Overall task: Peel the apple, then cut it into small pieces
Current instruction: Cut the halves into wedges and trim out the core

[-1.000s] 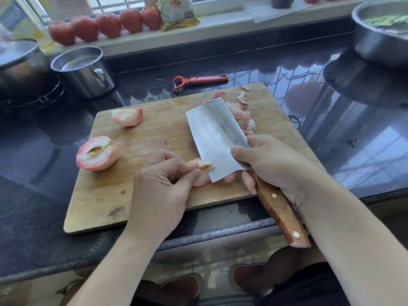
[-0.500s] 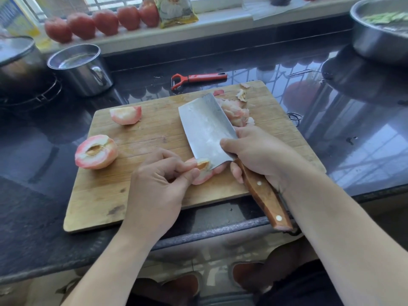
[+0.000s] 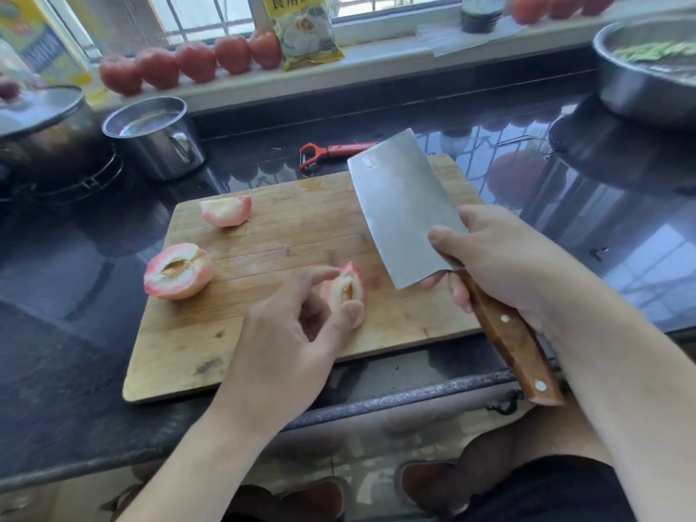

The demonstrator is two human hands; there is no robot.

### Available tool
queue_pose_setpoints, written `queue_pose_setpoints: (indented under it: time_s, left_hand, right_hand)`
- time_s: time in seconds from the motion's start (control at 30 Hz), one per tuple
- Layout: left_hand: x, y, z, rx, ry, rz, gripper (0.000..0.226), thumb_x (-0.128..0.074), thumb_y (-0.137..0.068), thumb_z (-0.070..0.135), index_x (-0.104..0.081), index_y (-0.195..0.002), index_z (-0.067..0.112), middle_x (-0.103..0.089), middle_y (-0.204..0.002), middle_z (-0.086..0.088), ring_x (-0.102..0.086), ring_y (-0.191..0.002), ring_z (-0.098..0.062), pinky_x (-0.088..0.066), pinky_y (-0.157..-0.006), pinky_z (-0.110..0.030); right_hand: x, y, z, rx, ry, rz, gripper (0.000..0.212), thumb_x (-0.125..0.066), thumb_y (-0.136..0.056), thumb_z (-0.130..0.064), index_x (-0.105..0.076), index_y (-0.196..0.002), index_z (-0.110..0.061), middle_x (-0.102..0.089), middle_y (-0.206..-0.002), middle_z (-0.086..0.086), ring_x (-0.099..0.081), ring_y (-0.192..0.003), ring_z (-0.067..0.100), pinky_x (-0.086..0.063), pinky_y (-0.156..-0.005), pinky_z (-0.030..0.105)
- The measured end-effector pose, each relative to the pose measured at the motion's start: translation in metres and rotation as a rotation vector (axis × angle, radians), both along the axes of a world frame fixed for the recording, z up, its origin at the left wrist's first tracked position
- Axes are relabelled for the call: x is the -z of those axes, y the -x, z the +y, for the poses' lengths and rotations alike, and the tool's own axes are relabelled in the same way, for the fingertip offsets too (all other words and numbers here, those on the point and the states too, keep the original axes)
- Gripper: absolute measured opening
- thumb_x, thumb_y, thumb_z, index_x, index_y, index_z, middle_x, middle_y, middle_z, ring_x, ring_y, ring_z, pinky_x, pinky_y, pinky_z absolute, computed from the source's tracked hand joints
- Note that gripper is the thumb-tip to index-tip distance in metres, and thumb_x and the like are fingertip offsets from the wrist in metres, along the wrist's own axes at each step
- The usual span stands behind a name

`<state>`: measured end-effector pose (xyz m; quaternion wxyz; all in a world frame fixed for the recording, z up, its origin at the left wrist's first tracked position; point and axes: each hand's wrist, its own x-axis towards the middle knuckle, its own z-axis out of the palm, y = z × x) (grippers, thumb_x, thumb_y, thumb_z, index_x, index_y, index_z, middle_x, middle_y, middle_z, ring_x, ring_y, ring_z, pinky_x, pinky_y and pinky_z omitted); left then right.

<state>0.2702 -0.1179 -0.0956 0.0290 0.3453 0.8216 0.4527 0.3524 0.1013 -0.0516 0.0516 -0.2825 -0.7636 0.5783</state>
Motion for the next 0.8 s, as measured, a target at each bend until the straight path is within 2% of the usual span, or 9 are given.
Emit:
queue_pose_setpoints:
  time_s: [0.1,0.13,0.2,0.27,0.3,0.4,0.47,0.53,0.8]
  left_hand:
    - [-0.007,0.009,-0.014,0.032,-0.048,0.044,0.018,-0.067,-0.092,0.035,-0.070,-0.109,0.040,-0.067,-0.077,0.002,-0.061,-0.071,-0.017,-0.046,-0.061,-0.026]
    - [-0.009,0.016,-0.018,0.043,-0.020,0.110,0.022,-0.071,-0.091,0.028,-0.072,-0.109,0.039,-0.067,-0.087,0.005,-0.061,-0.080,-0.015,-0.046,-0.067,-0.022]
    - [-0.007,0.028,-0.020,0.110,0.073,0.173,0.037,-0.080,-0.086,0.016,-0.073,-0.116,0.036,-0.062,-0.119,0.009,-0.058,-0.110,-0.008,-0.044,-0.089,-0.015]
    - [-0.007,0.036,-0.015,0.192,0.132,0.131,0.044,-0.081,-0.086,0.015,-0.072,-0.123,0.036,-0.054,-0.140,0.016,-0.049,-0.134,-0.007,-0.036,-0.110,-0.019]
    - [-0.006,0.038,-0.011,0.220,0.141,0.100,0.044,-0.081,-0.087,0.016,-0.071,-0.126,0.035,-0.054,-0.142,0.019,-0.048,-0.137,-0.007,-0.036,-0.114,-0.025]
    - [-0.004,0.037,-0.001,0.216,0.150,0.085,0.030,-0.081,-0.087,0.017,-0.076,-0.114,0.031,-0.067,-0.119,0.021,-0.060,-0.119,-0.007,-0.048,-0.101,-0.032]
    - [-0.003,0.034,0.002,0.134,0.142,0.087,0.021,-0.082,-0.085,0.019,-0.077,-0.099,0.034,-0.066,-0.100,0.020,-0.062,-0.098,-0.007,-0.051,-0.085,-0.027]
    - [-0.002,0.030,0.002,0.077,0.141,0.123,0.017,-0.082,-0.083,0.021,-0.075,-0.093,0.034,-0.062,-0.089,0.017,-0.060,-0.086,-0.008,-0.046,-0.075,-0.019]
    - [0.005,0.022,-0.002,0.011,0.059,0.099,0.020,-0.087,-0.078,0.019,-0.074,-0.090,0.029,-0.061,-0.082,0.014,-0.059,-0.079,-0.012,-0.042,-0.068,-0.015]
  right_hand:
    - [-0.001,-0.007,0.000,-0.011,0.025,0.009,0.016,-0.043,-0.106,-0.023,-0.059,-0.107,-0.020,-0.077,-0.077,0.010,-0.051,-0.042,0.017,-0.041,-0.043,0.026]
    - [-0.001,-0.008,0.000,-0.011,0.032,0.010,0.016,-0.043,-0.106,-0.023,-0.059,-0.107,-0.020,-0.076,-0.077,0.011,-0.051,-0.042,0.018,-0.041,-0.043,0.026]
    - [0.001,-0.010,-0.001,-0.025,0.034,0.012,0.017,-0.044,-0.106,-0.023,-0.060,-0.107,-0.018,-0.076,-0.077,0.012,-0.050,-0.043,0.019,-0.042,-0.045,0.028]
    - [0.002,-0.010,-0.003,-0.046,0.038,0.019,0.018,-0.043,-0.106,-0.021,-0.061,-0.107,-0.017,-0.076,-0.076,0.012,-0.050,-0.042,0.019,-0.041,-0.044,0.028]
    - [0.001,-0.011,-0.005,-0.053,0.045,0.024,0.018,-0.043,-0.107,-0.021,-0.061,-0.107,-0.016,-0.076,-0.076,0.013,-0.049,-0.042,0.019,-0.041,-0.043,0.027]
    - [0.000,-0.013,-0.008,-0.070,0.064,0.017,0.019,-0.044,-0.106,-0.021,-0.061,-0.110,-0.016,-0.075,-0.075,0.014,-0.050,-0.042,0.019,-0.043,-0.042,0.027]
    - [0.002,-0.014,-0.009,-0.078,0.058,0.005,0.019,-0.043,-0.106,-0.023,-0.060,-0.112,-0.017,-0.075,-0.075,0.014,-0.051,-0.045,0.022,-0.045,-0.045,0.030]
    - [0.006,-0.015,-0.010,-0.084,0.048,0.002,0.019,-0.043,-0.106,-0.024,-0.059,-0.114,-0.018,-0.075,-0.075,0.014,-0.053,-0.048,0.026,-0.046,-0.048,0.033]
    - [0.015,-0.011,-0.018,-0.119,0.078,0.000,0.018,-0.041,-0.106,-0.020,-0.058,-0.111,-0.023,-0.075,-0.074,0.014,-0.051,-0.048,0.026,-0.046,-0.048,0.033]
